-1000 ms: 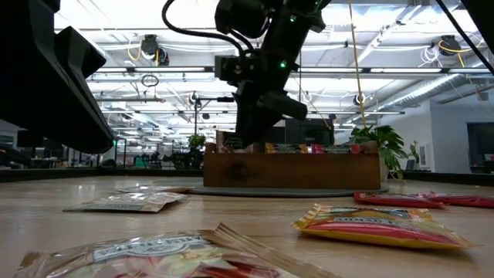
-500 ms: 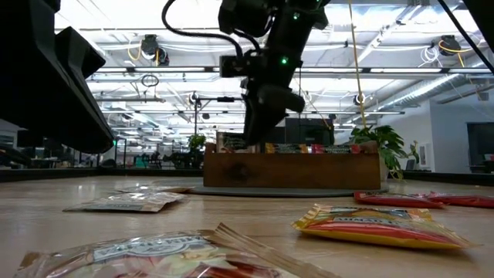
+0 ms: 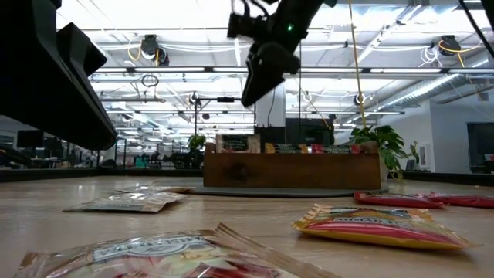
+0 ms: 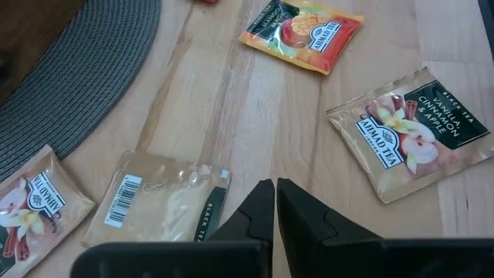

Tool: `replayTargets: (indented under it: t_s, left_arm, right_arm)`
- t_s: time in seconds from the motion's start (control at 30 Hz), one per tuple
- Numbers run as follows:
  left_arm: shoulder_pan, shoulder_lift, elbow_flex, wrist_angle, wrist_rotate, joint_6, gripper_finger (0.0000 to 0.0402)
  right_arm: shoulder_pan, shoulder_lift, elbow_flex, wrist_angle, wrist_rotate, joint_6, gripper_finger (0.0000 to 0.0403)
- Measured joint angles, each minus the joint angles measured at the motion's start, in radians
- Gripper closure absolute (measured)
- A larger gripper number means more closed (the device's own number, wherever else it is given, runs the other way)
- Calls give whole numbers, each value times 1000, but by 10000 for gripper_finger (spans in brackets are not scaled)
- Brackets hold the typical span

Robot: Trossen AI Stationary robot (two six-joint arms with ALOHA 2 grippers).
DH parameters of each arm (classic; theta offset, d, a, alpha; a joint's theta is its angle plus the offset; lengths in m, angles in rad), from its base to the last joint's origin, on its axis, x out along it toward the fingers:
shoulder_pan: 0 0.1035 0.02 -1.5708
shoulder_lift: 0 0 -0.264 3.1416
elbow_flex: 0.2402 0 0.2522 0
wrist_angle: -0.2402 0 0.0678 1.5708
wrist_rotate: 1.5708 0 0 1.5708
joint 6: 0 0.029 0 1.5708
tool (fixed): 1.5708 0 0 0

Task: Pick & Place Tea
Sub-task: Put the brown tea bag into the left section of the wooden organizer

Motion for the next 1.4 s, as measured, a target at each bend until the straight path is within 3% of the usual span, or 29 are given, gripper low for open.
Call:
replayTargets:
  t_s: [0.1,0.27,0.5,0.6,0.83,0.93,1.03,1.13,1.4]
  left_arm:
    - [-5,0,0,0,0,0,376]
    - [-15,0,0,-1,-1,6,376]
    - [-13,0,0,-2,-57,31,376]
    - [-4,0,0,2,-137,38,376]
    - [44,0,0,4,-350,36,376]
    - [79,0,1,-14,-385,24,376]
    - [131,-21,10,-78,-363,105,376]
    - [203,-90,13,-129,-263,141,376]
    - [446,-269,13,-280,15,138,376]
  right_arm:
    - [-18,-75,-76,115,-122,-25,295]
    - [-79,-228,-272,366,-390,-39,390]
    - [-152,-381,-606,720,-469,59,397]
    - [-136,-424,-727,878,-520,132,401]
    - [57,-543,-970,1076,-509,183,402]
    - [161,-574,-1052,1129,-449,182,402]
    - [245,-603,-1115,1187,-414,168,402]
    - [299,-615,-1179,1250,-411,144,402]
    - [307,-621,-1303,1399,-408,126,402]
